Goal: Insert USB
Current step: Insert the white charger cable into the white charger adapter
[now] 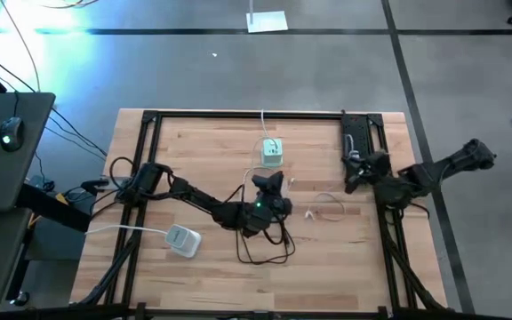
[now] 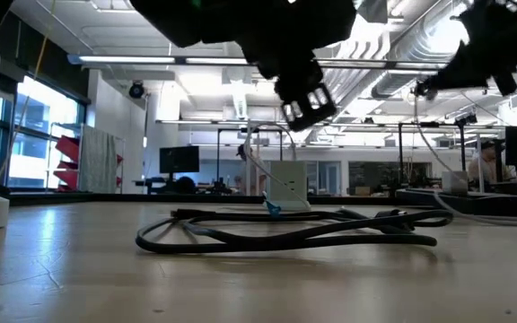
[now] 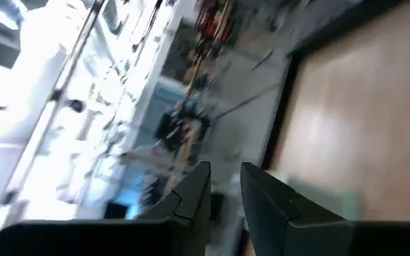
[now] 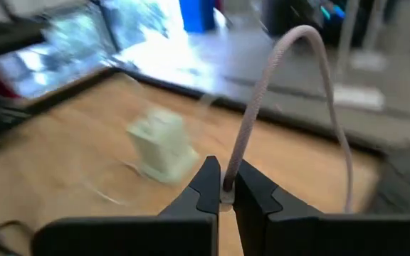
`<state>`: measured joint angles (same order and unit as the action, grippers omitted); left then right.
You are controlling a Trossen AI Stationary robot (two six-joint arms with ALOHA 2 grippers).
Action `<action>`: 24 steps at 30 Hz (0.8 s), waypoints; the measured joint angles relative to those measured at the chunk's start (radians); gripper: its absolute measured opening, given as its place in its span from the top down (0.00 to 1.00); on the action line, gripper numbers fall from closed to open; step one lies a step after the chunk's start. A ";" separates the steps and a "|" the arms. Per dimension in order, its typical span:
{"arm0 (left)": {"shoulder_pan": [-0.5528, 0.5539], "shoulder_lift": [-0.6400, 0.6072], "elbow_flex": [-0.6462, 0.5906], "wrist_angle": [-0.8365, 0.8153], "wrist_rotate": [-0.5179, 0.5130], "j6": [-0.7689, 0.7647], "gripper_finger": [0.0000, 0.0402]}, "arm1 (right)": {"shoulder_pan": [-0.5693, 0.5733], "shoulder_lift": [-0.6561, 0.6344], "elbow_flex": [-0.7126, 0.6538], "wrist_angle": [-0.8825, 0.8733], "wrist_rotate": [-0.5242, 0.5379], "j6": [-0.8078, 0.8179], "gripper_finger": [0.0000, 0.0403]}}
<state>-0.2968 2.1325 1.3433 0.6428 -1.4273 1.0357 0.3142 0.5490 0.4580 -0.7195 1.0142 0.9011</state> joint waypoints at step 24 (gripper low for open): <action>-0.069 -0.186 -0.413 -0.054 0.089 -0.850 0.94 | -0.555 0.398 0.000 -0.053 -0.171 0.375 1.00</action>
<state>-0.3659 1.9461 0.9298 0.5889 -1.3384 0.1857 -0.2410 0.9472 0.4583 -0.7729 0.8427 1.2756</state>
